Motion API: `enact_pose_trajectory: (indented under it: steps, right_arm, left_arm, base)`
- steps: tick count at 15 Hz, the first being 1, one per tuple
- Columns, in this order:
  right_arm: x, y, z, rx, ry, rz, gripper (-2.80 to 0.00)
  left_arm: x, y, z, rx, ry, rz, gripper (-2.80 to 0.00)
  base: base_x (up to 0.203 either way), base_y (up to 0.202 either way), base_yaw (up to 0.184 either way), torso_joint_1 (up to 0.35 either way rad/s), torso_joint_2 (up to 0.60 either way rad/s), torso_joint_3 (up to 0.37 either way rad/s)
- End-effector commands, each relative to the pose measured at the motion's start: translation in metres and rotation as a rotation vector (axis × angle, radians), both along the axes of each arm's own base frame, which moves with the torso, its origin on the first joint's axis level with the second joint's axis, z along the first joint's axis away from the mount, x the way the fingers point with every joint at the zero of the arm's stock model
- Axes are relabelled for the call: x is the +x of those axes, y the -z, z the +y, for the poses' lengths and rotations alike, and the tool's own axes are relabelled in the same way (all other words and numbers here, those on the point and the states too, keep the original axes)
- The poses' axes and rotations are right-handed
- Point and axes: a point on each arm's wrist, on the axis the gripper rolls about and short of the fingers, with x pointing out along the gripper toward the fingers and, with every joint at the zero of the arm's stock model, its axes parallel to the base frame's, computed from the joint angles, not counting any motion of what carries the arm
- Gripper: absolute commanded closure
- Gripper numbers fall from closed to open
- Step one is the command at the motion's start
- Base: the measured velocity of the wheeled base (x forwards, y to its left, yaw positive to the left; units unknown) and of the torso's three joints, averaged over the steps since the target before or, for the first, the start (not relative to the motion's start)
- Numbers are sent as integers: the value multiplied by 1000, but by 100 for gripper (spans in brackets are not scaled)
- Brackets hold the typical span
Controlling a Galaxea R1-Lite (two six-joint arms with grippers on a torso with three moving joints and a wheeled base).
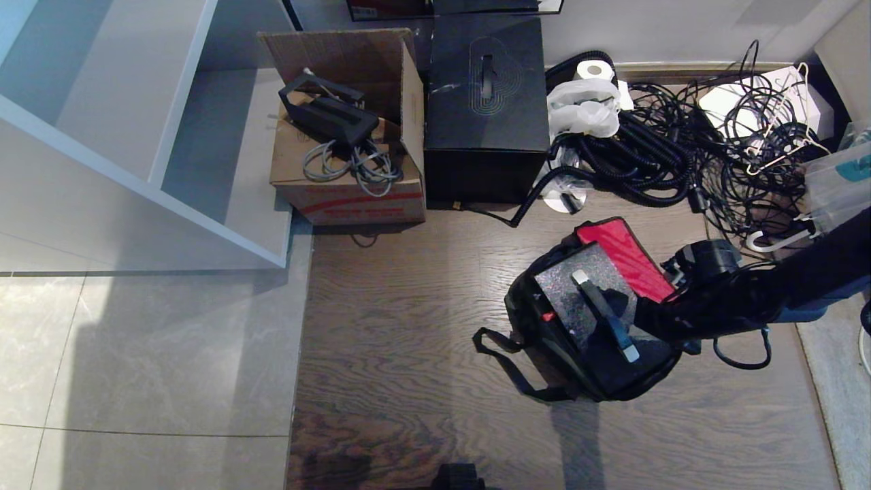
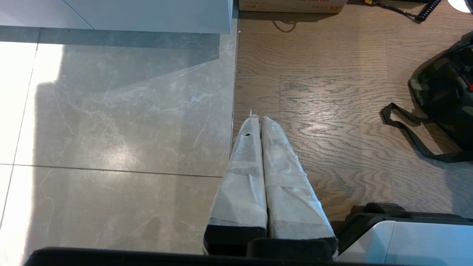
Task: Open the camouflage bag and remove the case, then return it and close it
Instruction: Close the top of the storage box
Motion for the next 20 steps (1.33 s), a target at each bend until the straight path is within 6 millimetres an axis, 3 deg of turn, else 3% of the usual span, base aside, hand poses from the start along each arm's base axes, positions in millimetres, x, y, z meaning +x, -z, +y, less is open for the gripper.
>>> enact_pose_trajectory:
  steps: [1,7,12,15,20]
  right_arm:
    - [-4,7,20,-49,-16,33,0]
    - [-26,37,66,-128,-75,145,0]
    - [-22,56,71,-140,-77,115,0]
    - [-23,68,80,-233,-65,130,0]
    - [-25,75,83,-268,-120,148,0]
  left_arm:
    - [0,0,0,0,0,0,0]
    - [0,0,0,0,0,0,0]
    - [0,0,0,0,0,0,0]
    - [0,0,0,0,0,0,0]
    - [0,0,0,0,0,0,0]
  base:
    - [0,0,0,0,0,0]
    - [0,0,0,0,0,0]
    - [0,0,0,0,0,0]
    - [0,0,0,0,0,0]
    - [0,0,0,0,0,0]
